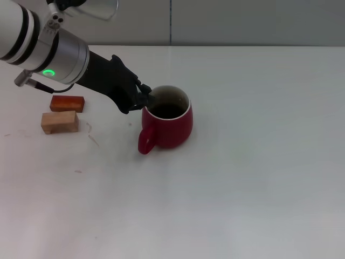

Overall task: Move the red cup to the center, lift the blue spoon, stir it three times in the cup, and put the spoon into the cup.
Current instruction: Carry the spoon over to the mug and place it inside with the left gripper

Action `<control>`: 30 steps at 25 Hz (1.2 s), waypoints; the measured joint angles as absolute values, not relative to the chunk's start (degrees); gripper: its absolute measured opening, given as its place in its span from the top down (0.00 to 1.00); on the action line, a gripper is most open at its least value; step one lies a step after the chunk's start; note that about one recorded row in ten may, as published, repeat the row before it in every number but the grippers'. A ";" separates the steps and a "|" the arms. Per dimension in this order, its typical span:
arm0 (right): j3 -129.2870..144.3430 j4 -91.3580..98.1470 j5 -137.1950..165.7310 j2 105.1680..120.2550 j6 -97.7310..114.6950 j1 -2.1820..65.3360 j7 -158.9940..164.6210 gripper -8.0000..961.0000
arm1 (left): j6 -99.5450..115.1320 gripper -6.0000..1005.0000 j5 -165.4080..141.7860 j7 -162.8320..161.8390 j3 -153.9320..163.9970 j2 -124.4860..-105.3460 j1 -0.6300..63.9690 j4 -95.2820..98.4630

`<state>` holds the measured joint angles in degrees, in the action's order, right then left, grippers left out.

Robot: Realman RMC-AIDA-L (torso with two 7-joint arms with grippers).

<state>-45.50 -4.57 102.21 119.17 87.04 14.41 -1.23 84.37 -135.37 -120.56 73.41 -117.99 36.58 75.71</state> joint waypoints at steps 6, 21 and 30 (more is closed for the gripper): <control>-45.44 -4.57 102.21 119.17 87.09 14.41 -1.23 0.36 | 85.64 0.82 -132.97 -120.66 74.21 -118.37 36.21 76.66; -45.44 -4.57 102.22 119.17 87.82 14.19 -1.23 0.36 | 75.39 0.82 -130.22 -121.37 80.25 -118.47 36.24 73.39; -45.44 -4.57 102.21 119.17 87.82 14.15 -1.23 0.36 | 73.20 0.82 -130.70 -121.37 79.14 -118.00 35.91 73.25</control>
<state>-45.44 -4.57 102.21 119.17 87.82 14.15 -1.23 73.20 -130.70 -121.37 79.14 -118.00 35.91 73.25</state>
